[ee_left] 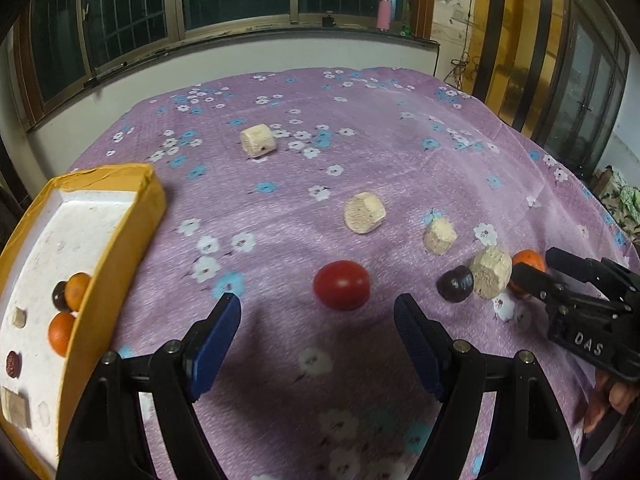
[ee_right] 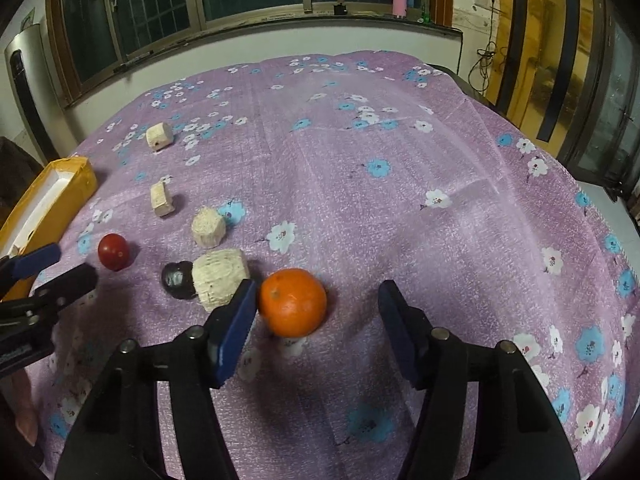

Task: Organize fruits
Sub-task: 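Grasp the red ball with the left gripper while the right gripper grasps an orange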

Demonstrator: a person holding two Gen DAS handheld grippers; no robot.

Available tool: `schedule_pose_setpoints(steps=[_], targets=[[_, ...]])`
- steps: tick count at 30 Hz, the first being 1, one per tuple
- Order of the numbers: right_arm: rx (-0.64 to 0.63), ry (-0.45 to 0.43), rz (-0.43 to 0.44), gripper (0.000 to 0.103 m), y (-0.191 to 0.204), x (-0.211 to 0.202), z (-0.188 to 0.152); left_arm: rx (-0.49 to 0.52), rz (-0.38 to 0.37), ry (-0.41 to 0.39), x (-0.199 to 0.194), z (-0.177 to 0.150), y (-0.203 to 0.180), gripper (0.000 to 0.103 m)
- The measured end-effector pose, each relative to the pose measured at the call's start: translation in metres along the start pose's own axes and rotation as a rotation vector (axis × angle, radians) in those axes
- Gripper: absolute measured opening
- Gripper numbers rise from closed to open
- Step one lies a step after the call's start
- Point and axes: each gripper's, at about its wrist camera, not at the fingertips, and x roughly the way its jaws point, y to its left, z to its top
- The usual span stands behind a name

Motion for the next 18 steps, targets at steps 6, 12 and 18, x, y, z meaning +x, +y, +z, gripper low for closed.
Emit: schedule_pose_setpoints(steps=[6,12,18], targets=[[-0.019,0.008,0.018,0.063,-0.001,0.003,0.001,0.02,-0.004,0.037,0.016,0.0,-0.006,0.074],[-0.025,0.014,0.045,0.059,-0.001,0.004,-0.001,0.016,-0.005,0.043,0.025,0.0,-0.004,0.063],[-0.062,0.005,0.066,0.035,0.01,0.001,-0.001,0.015,-0.006,0.033,0.025,0.002,-0.002,0.042]])
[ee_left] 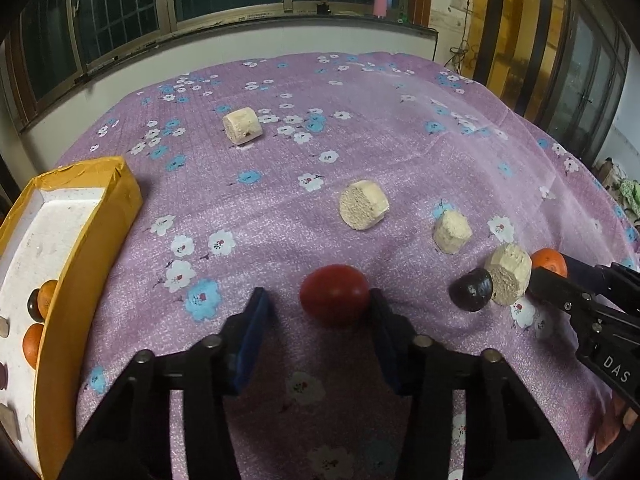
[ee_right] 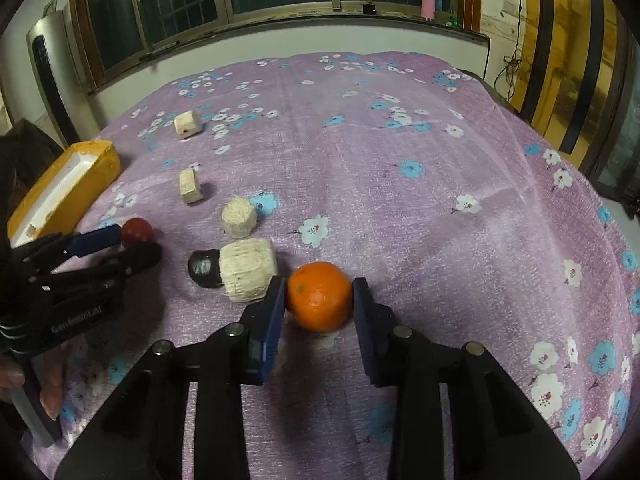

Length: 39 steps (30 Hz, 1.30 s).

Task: Organize fruits
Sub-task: 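Grasp the red ball with the left gripper while the right gripper grasps an orange, then carry the red ball and orange into the tray and open both grippers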

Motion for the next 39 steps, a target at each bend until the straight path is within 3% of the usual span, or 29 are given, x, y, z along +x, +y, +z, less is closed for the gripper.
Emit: schedule_pose_setpoints(steps=[3,9,11,12,13,15,18,27,39], targets=[[0.014,-0.001,0.023,0.035,-0.004,0.0,-0.001,0.006,0.001,-0.004,0.0,0.001,-0.001,0.033],[-0.012,-0.005,0.004,0.035,0.0,0.001,-0.001,0.004,-0.004,-0.004,0.0,0.001,0.0,0.032],[-0.015,-0.005,-0.012,0.042,-0.001,0.003,0.001,0.003,-0.004,-0.004,0.0,0.001,0.0,0.032],[-0.015,-0.005,-0.032,0.053,-0.003,0.003,0.001,0.003,-0.003,-0.004,0.0,0.001,0.0,0.032],[-0.004,-0.001,-0.02,0.053,-0.006,0.003,0.001,0.003,-0.004,-0.004,0.0,0.001,0.0,0.032],[0.015,0.006,0.013,0.052,-0.011,0.004,0.001,0.003,-0.004,-0.004,0.0,0.001,0.0,0.032],[-0.012,0.0,0.04,0.034,-0.006,0.003,0.001,0.001,-0.009,-0.004,-0.001,0.0,0.001,0.032],[-0.015,-0.02,0.007,0.033,-0.002,-0.006,-0.005,0.013,-0.006,0.001,-0.01,-0.005,0.004,0.032],[-0.004,-0.08,0.024,0.033,0.024,-0.05,-0.028,-0.037,0.066,-0.048,-0.075,-0.038,0.024,0.032]])
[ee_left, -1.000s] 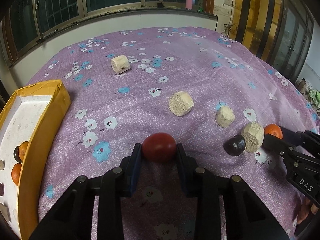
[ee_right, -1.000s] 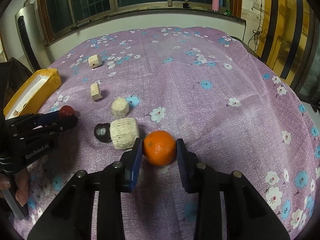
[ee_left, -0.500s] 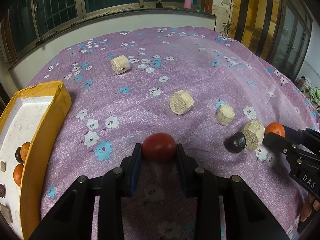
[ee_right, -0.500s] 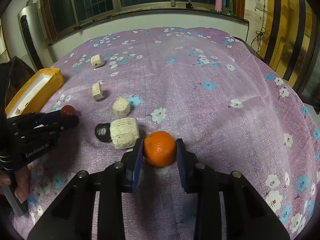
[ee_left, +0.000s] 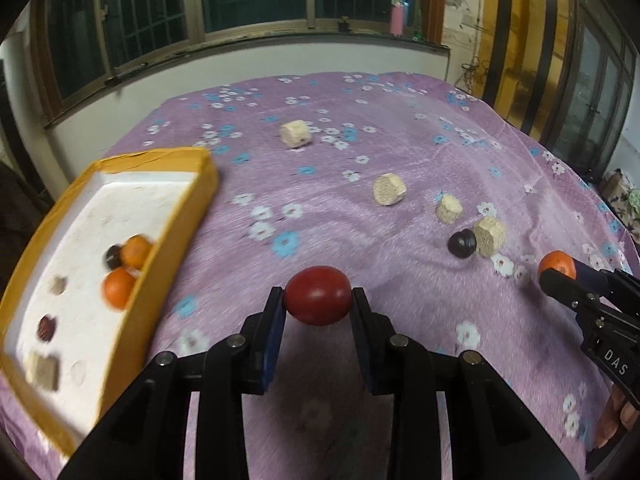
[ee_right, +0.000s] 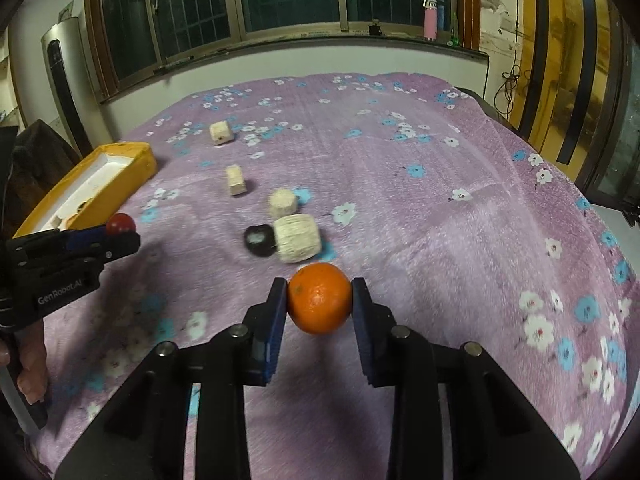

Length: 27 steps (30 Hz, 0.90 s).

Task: Organize fruits
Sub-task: 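Carry the red ball and orange into the tray and open both grippers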

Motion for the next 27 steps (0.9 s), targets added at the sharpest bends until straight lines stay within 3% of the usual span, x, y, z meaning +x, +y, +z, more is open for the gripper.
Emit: schedule_pose_setpoints(steps=[9,27], targets=[[-0.022,-0.027,0.027,0.033,0.035,-0.03,-0.011,-0.03,0.08,-0.024,-0.04,-0.021,0.021,0.032],[-0.071,-0.042,0.041,0.033,0.099,-0.047,-0.017,-0.102,0.097,-0.063,-0.075,-0.042,0.07,0.032]])
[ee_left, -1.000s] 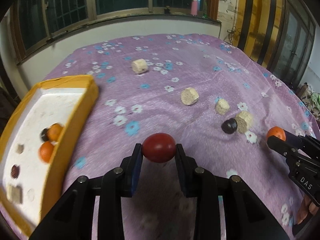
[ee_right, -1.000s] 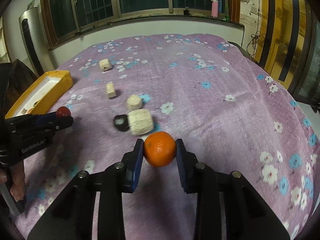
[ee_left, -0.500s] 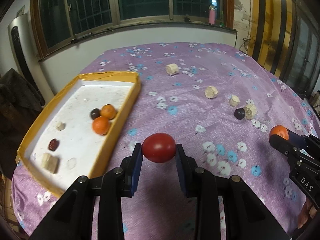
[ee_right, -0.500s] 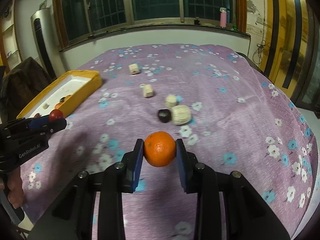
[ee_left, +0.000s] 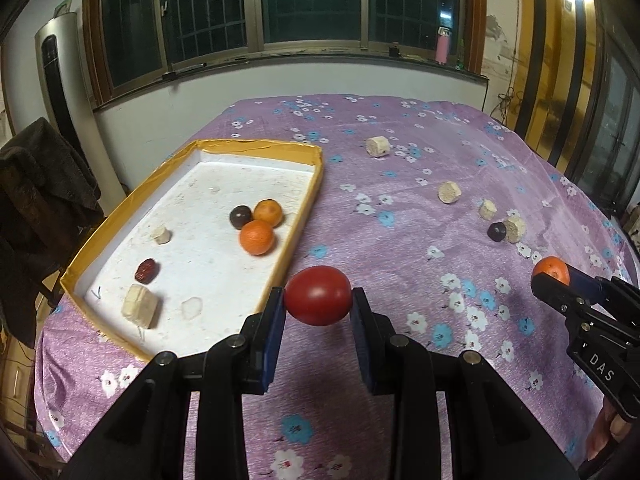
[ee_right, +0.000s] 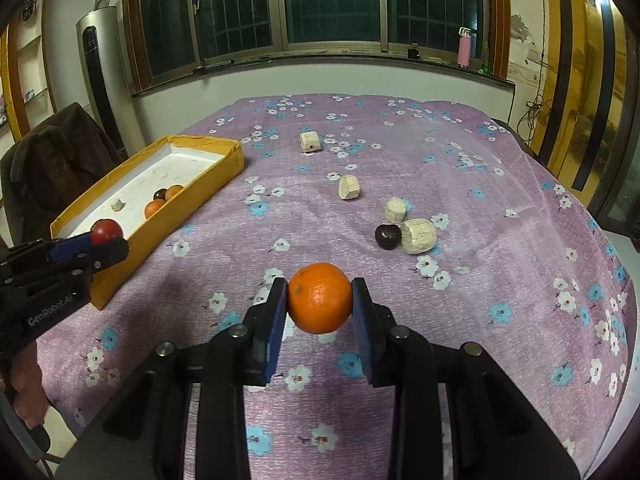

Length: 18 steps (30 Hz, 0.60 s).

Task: Organize fruits
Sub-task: 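Carry the red ball and orange into the tray and open both grippers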

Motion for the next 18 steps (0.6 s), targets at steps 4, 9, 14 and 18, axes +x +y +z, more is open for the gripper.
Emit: schedule_pose_setpoints(steps=[4,9,14,18], targets=[[0.003,0.0,-0.001,0.033,0.004,-0.001,-0.001,-0.016,0.012,-0.003,-0.002,-0.002,0.01,0.032],[-0.002,-0.007,0.002,0.033,0.01,-0.003,0.0,-0.033,0.033,-0.002,-0.004,-0.004,0.022,0.032],[-0.002,-0.017,0.016,0.033,0.015,-0.005,0.0,-0.057,0.065,-0.017,-0.014,-0.004,0.041,0.032],[-0.007,-0.03,0.04,0.033,0.023,-0.007,0.005,-0.08,0.098,-0.034,-0.021,-0.002,0.063,0.032]])
